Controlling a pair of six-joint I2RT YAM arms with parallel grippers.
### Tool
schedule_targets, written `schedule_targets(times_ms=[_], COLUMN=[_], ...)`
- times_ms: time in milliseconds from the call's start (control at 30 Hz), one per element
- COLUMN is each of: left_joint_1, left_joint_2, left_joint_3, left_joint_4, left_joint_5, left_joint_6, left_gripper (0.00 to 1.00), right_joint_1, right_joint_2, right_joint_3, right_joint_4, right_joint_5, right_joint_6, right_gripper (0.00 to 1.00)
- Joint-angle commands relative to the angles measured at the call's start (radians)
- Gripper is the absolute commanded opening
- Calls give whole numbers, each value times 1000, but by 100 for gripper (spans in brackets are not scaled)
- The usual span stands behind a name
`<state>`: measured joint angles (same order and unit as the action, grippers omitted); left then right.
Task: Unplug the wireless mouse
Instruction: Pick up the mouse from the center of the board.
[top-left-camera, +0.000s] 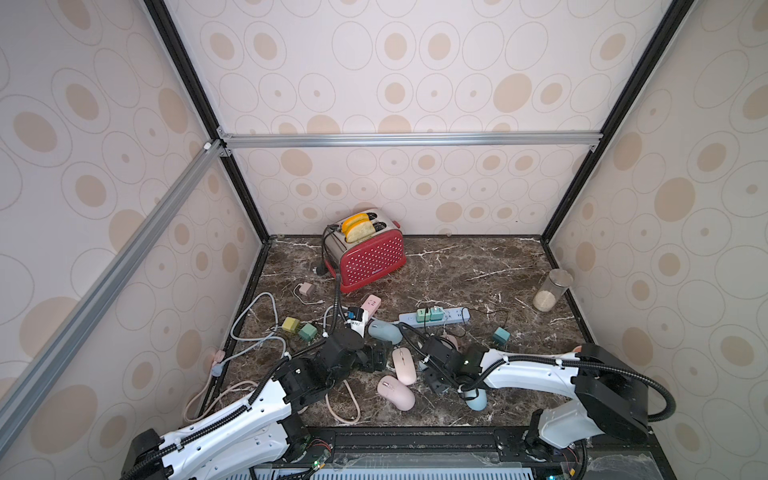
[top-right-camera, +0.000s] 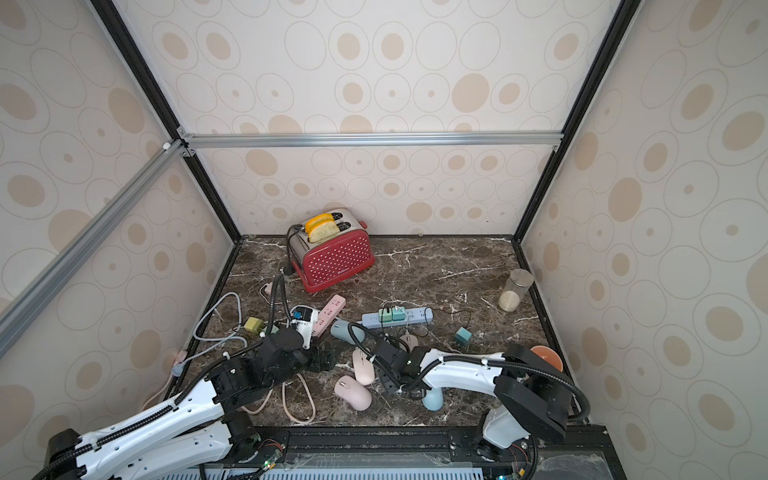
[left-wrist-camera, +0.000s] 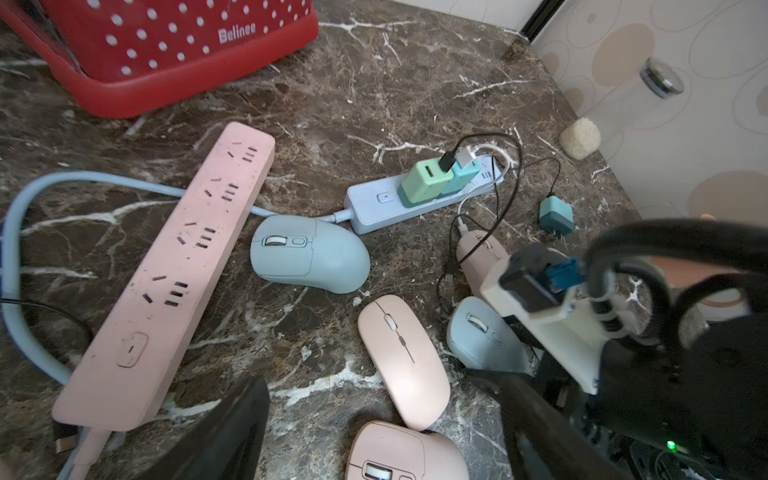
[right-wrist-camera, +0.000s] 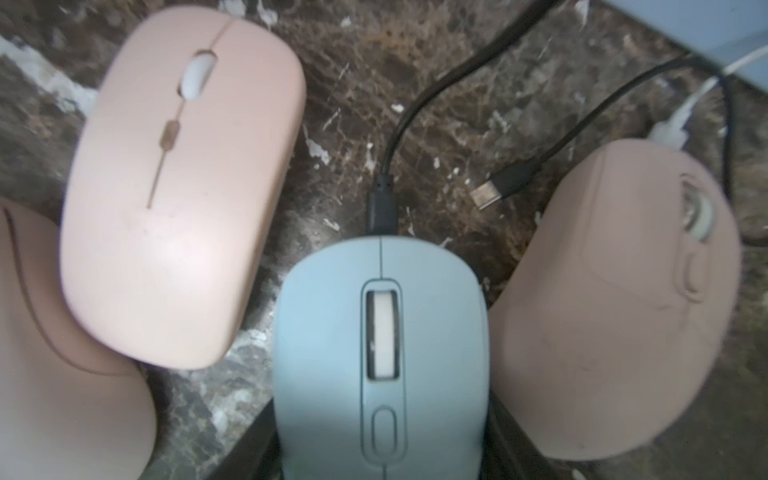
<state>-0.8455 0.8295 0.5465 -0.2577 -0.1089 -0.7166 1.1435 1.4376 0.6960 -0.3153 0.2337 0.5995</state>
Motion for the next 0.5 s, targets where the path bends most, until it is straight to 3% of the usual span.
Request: schedule_targets(times_ms=[0, 233, 467], left_joint_1=[66, 69, 69], left_joint_2=[27, 248, 478], left_joint_3=[-73, -114, -103], left_joint_4=[170, 578, 935], left_joint_5=[153, 335, 446], left_joint_6=[-86, -164, -272], left_gripper=[84, 77, 67], right_joint_1=[2, 2, 2], right_joint_2=[-103, -308, -363], right_joint_3=[-56, -161, -193], right_joint_4=[168, 235, 220], right_joint_5=[50, 23, 31], right_joint_6=[-80, -158, -129], right_gripper=[46, 45, 44])
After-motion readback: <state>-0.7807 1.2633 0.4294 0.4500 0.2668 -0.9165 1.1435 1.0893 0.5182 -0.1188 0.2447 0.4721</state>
